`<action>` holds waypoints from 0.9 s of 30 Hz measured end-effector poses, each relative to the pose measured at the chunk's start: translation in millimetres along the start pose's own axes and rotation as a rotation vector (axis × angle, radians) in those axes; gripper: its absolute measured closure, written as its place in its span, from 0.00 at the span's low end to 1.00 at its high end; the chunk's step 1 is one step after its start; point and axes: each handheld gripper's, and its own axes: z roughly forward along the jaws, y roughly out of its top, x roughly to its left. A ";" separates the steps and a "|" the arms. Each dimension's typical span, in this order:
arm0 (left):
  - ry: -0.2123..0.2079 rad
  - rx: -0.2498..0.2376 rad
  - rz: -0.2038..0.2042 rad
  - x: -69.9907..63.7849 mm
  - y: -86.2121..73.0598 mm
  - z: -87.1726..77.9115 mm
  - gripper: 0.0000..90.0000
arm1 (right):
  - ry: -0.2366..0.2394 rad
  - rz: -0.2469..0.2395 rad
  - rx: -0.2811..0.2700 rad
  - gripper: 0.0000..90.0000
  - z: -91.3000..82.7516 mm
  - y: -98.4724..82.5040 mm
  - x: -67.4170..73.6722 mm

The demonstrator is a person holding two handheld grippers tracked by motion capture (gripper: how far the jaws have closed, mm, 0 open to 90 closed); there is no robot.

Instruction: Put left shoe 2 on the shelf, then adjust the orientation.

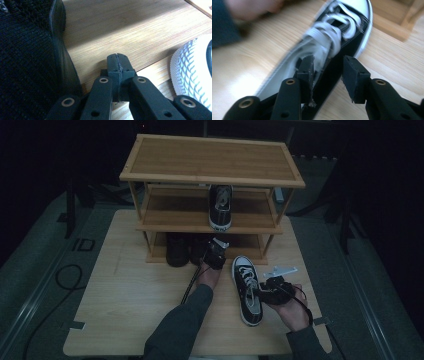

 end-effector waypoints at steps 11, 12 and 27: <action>0.002 0.001 0.003 -0.2 0.1 0.0 1.00 | -0.094 -0.026 0.037 0.80 -1.4 0.2 -9.2; 0.002 0.000 0.004 -0.2 0.1 0.0 1.00 | -0.084 -0.030 0.044 0.81 1.5 1.1 -9.5; 0.003 -0.003 -0.001 -0.2 -0.5 -0.1 1.00 | -0.003 0.000 0.052 0.97 18.9 5.7 -16.4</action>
